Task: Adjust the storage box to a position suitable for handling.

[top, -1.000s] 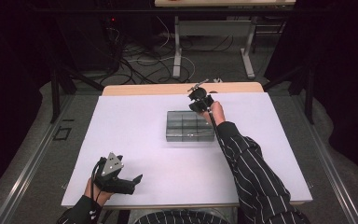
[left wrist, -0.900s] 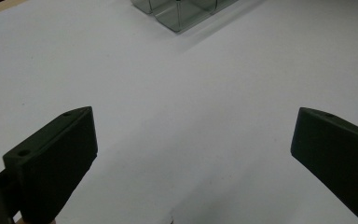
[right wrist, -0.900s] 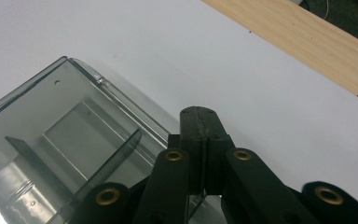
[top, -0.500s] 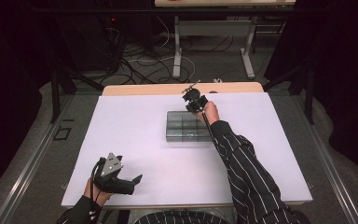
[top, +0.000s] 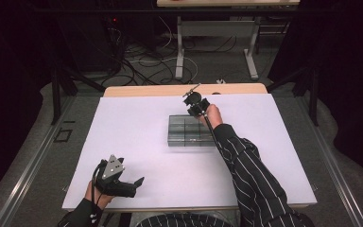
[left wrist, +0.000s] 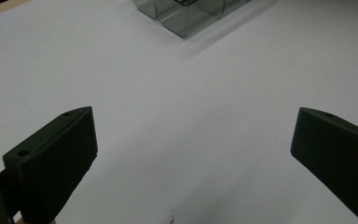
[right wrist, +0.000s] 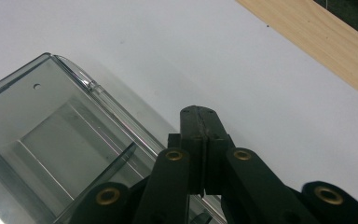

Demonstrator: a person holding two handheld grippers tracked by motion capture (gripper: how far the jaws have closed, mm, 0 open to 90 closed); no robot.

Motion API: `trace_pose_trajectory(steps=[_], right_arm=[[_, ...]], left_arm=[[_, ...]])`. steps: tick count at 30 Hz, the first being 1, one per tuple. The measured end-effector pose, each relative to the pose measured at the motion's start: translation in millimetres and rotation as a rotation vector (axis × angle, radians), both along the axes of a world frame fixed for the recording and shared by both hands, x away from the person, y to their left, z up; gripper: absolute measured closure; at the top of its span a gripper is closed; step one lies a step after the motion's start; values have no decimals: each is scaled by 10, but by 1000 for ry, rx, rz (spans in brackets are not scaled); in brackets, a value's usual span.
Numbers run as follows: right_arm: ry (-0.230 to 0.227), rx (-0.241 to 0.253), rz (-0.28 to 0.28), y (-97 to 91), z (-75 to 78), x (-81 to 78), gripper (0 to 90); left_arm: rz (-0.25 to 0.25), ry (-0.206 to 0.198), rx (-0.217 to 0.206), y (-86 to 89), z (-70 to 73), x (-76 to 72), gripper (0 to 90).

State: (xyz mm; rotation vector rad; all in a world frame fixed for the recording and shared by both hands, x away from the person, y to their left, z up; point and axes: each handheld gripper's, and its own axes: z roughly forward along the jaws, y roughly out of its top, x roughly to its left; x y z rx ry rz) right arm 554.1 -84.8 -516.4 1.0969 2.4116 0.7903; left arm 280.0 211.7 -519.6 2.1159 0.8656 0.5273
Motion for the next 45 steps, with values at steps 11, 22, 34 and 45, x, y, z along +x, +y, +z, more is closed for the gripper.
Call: trace_pose_trajectory(steps=[11,22,34,45], right_arm=[[-15,22,50,-2,-17,-123,900],[22,25,52,-22,-3,-251,900],[78,9,59,-1,31,-355,900],[2,101,78,-68,102,-416,898]], left_arm=[[2,1,-3,4,3,-3,1],[5,-2,-4,-3,1,-1,1],[6,-1,-5,-4,0,1,1],[2,0,-4,3,7,-3,1]])
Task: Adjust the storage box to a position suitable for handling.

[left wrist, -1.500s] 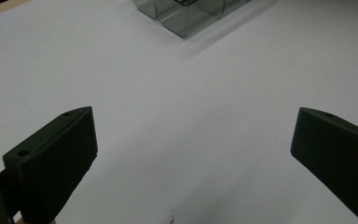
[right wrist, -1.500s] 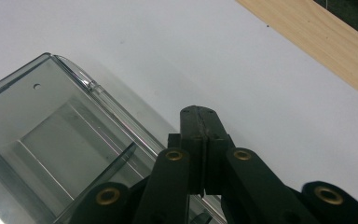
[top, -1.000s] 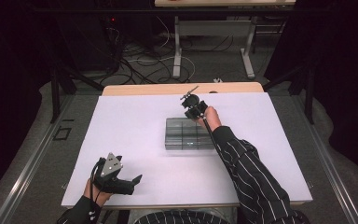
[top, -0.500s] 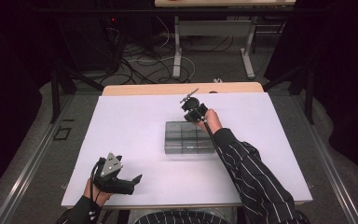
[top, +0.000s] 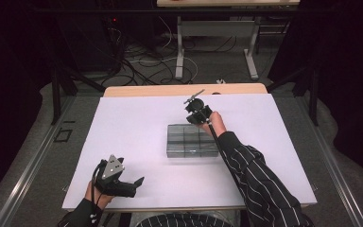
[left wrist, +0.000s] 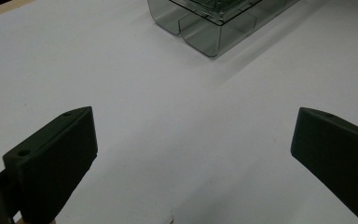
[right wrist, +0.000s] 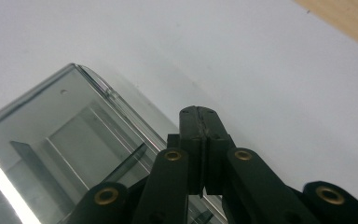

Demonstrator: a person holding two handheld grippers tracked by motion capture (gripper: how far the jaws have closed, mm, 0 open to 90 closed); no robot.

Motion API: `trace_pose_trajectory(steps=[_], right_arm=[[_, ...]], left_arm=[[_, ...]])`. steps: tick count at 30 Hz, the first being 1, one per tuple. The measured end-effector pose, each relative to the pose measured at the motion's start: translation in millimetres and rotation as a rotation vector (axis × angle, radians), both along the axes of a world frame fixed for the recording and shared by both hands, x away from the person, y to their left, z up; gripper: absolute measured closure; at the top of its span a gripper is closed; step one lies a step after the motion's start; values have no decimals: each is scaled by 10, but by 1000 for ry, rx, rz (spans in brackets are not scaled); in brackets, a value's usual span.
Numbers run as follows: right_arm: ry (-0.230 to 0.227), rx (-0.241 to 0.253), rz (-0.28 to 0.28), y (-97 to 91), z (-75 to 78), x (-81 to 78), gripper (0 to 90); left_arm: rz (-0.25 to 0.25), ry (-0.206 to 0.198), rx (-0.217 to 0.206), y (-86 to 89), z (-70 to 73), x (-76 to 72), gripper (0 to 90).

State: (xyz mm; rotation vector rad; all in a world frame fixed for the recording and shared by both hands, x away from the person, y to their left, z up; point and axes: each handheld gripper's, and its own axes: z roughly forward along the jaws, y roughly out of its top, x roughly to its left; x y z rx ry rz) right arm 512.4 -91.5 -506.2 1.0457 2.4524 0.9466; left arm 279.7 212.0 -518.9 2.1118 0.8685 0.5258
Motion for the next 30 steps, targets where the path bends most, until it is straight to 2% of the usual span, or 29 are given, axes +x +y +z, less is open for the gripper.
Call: trace_pose_trajectory(steps=[1,2,3,4,5,6,8,9,10,11,12,13,14,15,16,17,19,20,21,23,27,30], right_arm=[[29,-13,3,-27,58,-32,887],[39,-15,5,-48,92,-65,874],[35,-10,22,-99,141,-137,844],[35,-10,22,-99,141,-137,844],[23,21,35,-125,141,-174,824],[49,7,41,-194,189,-271,753],[54,9,67,-272,214,-364,712],[54,9,67,-272,214,-364,712],[53,18,75,-309,216,-411,674],[70,34,88,-386,231,-514,629],[70,34,88,-386,231,-514,629],[48,64,96,-414,207,-556,588],[72,49,103,-481,216,-648,512],[72,49,103,-481,216,-648,512],[84,45,121,-542,220,-735,429],[84,45,121,-542,220,-735,429],[99,49,126,-599,225,-837,360],[112,62,128,-632,232,-886,337],[95,86,139,-665,214,-924,308],[97,97,146,-723,218,-1037,229],[101,126,170,-807,217,-1135,170],[99,138,164,-881,185,-1211,151]], left_arm=[[-1,0,0,0,0,0,1],[-4,1,0,-1,0,-1,1],[-2,-1,-5,-6,-2,-1,1],[-3,1,-5,-7,-2,-3,1],[-2,2,-4,-9,0,-5,1],[-2,2,-4,-9,0,-5,1],[1,3,-3,-11,0,-4,1],[4,0,-5,-12,-4,-1,1],[7,1,-6,-12,-4,0,1],[7,-2,-6,-13,-5,4,1],[4,-3,-4,-15,-5,7,1],[4,2,-4,-19,-7,5,1],[2,1,1,-20,-5,6,1],[1,1,0,-20,-6,6,1],[2,0,1,-20,-9,10,1],[3,1,1,-23,-13,15,1],[7,-1,3,-27,-11,9,1],[4,1,5,-23,-6,2,1],[7,-2,4,-25,-8,-3,1],[8,-1,3,-20,-9,-2,1],[10,0,1,-20,-8,1,1],[7,-1,8,-24,-6,1,1]])
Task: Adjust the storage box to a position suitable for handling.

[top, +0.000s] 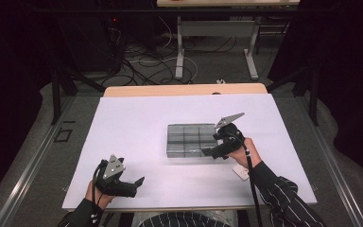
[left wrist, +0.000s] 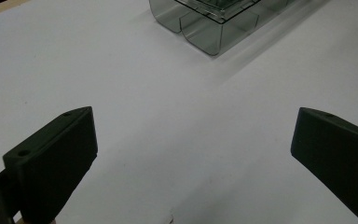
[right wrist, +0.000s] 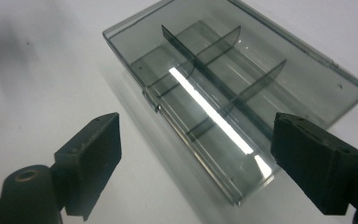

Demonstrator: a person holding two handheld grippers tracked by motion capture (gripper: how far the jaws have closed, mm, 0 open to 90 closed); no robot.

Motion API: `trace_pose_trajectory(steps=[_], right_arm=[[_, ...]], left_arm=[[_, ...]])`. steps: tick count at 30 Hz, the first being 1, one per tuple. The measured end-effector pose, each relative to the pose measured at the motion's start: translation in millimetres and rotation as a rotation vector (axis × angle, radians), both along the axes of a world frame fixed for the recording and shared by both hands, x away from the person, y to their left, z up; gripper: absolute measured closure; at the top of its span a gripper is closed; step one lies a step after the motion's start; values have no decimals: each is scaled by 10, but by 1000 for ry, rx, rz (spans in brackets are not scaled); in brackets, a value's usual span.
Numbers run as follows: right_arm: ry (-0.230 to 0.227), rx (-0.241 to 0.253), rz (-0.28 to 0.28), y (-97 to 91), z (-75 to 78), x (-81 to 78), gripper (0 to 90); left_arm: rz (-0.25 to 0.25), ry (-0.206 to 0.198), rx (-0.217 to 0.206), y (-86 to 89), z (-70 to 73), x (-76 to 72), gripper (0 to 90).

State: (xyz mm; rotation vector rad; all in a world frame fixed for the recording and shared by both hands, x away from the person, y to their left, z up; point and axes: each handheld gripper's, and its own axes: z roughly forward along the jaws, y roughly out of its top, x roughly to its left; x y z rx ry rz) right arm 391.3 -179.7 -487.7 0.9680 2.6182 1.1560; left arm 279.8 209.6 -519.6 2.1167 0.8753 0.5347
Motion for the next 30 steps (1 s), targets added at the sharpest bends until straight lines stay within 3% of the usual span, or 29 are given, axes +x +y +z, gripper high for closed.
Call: trace_pose_trajectory(steps=[9,16,19,20,21,24,26,27,30], right_arm=[[4,37,-3,-162,-53,-210,69],[6,27,3,-165,-109,-326,1],[-7,29,4,-169,-121,-378,1],[18,22,10,-176,-108,-398,1],[-7,29,7,-178,-124,-402,1],[7,36,10,-192,-128,-429,1],[-9,42,7,-183,-147,-443,1],[7,30,12,-180,-140,-459,2],[-10,33,15,-158,-155,-482,4]], left_arm=[[1,2,5,-1,-13,6,1],[-2,2,2,8,-10,-5,1],[0,0,-2,6,-11,-7,1],[0,1,1,7,-10,-6,1],[-2,2,8,9,-8,-4,1],[-1,1,11,4,-5,-6,1],[0,0,7,3,-8,-7,1],[1,0,4,2,-8,-8,1],[3,-1,-1,4,-9,-11,1]])
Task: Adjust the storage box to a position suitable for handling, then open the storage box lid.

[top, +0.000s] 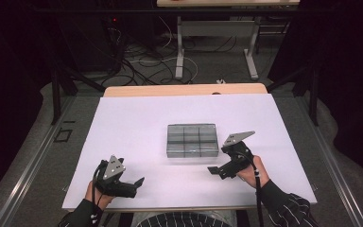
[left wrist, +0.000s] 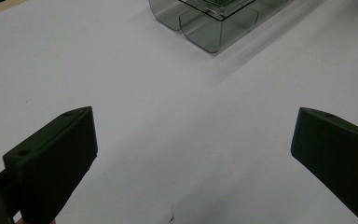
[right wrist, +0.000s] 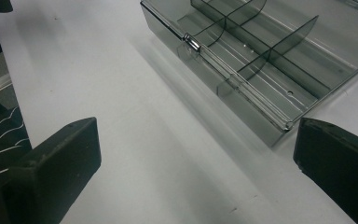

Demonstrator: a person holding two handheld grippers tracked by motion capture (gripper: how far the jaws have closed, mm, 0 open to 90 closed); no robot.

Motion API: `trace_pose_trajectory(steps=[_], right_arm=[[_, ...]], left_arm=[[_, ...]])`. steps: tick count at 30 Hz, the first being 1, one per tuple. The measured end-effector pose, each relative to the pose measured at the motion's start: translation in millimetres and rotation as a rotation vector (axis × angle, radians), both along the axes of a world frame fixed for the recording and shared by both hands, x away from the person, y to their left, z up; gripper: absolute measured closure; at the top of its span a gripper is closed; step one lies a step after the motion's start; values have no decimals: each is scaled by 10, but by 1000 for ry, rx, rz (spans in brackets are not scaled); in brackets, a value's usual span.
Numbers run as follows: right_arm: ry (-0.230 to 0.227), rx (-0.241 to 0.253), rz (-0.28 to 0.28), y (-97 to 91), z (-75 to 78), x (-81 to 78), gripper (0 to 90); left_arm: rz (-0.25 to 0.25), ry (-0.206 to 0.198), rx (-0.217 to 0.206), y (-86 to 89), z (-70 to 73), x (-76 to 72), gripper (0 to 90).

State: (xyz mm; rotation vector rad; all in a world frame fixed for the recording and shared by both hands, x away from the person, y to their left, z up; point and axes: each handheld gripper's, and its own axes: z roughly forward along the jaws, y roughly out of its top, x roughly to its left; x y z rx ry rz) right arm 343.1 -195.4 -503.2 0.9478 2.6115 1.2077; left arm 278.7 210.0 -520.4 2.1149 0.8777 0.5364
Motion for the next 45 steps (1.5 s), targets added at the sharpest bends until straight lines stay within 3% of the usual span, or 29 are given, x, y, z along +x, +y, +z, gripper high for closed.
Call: trace_pose_trajectory(steps=[13,20,29,36,43,45], right_arm=[[-23,-4,32,81,12,-68,62],[-14,-39,55,130,-30,-68,117],[-26,-27,60,162,-44,-77,194],[-28,-30,55,190,-51,-103,328],[-22,-23,13,253,-120,-74,522],[-38,-19,-2,306,-148,-67,568]], left_arm=[[-3,3,6,2,5,-8,1],[-2,-1,5,-3,1,-10,1],[0,2,9,13,3,-25,1],[2,0,7,1,2,-24,1],[-2,2,7,-2,2,-16,1],[-3,1,7,-3,3,-15,1]])
